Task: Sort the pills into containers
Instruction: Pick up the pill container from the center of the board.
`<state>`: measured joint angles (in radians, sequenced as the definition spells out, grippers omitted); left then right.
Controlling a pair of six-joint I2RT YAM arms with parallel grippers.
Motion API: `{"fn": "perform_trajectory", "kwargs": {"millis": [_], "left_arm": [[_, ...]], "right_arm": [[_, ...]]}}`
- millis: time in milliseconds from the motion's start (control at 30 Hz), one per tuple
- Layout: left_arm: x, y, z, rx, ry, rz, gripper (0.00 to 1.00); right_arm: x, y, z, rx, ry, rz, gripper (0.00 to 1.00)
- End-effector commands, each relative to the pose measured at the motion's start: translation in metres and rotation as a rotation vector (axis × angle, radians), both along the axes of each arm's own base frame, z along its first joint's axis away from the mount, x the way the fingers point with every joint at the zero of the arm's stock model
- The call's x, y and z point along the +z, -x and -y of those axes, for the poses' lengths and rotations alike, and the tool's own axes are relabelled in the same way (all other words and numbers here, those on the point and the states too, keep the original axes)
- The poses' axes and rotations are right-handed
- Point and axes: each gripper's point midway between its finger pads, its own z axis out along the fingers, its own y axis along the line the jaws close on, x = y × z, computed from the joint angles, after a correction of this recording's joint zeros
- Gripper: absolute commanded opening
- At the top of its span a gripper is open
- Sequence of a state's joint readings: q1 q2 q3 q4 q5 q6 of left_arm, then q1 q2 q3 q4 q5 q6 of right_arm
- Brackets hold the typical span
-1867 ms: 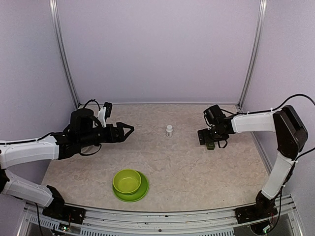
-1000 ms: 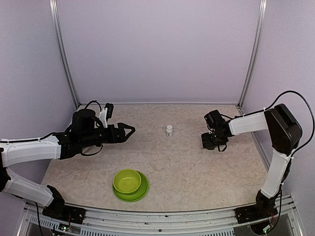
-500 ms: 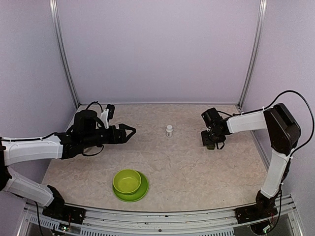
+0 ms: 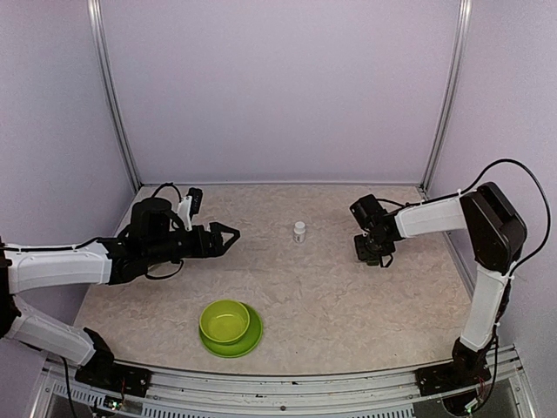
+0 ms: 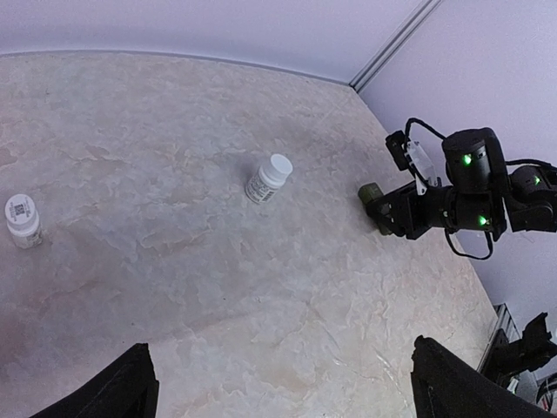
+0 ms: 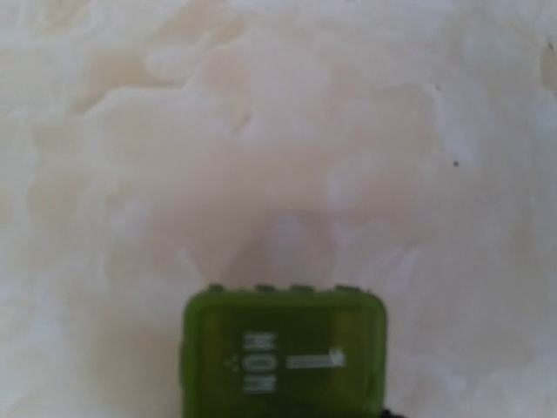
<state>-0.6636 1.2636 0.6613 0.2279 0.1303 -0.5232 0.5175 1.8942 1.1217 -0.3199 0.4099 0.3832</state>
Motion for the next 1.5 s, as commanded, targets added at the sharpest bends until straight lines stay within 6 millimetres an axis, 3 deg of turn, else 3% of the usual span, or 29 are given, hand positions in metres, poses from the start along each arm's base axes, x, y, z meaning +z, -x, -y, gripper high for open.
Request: {"fn": "perform_trajectory", "kwargs": {"millis": [0,100,267,433,533,667,933,1167,1467], "left_arm": [[-0.003,0.001,0.002,-0.003,0.011,0.003,0.99],[-0.003,0.001,0.002,-0.001,0.012,0.005,0.99],[-0.004,0.001,0.002,-0.002,0.01,0.004,0.99],[-0.004,0.005,0.005,-0.028,0.018,0.012,0.99],[0.004,0.01,0.011,-0.073,0.047,0.034,0.99],[0.017,0.017,0.021,-0.131,0.089,0.064,0.99],[0.033,0.034,0.053,-0.266,0.103,0.122,0.99],[0.022,0.025,0.079,-0.278,0.164,-0.113,0.99],[0.027,0.035,0.106,-0.34,0.266,-0.237,0.98]], "right_arm": [[-0.004,0.0,-0.003,-0.008,0.042,-0.006,0.34],[-0.003,0.001,-0.005,-0.004,0.039,-0.002,0.28],[0.008,-0.002,-0.015,0.038,-0.012,0.027,0.25],[0.032,0.004,-0.057,0.226,-0.168,0.053,0.25],[0.057,0.013,-0.08,0.359,-0.272,0.097,0.25],[0.088,0.031,-0.102,0.564,-0.302,0.162,0.25],[0.134,0.09,-0.153,0.941,-0.396,0.236,0.22],[0.159,0.128,-0.182,1.106,-0.244,0.34,0.19],[0.167,0.147,-0.201,1.14,-0.044,0.407,0.19]]}}
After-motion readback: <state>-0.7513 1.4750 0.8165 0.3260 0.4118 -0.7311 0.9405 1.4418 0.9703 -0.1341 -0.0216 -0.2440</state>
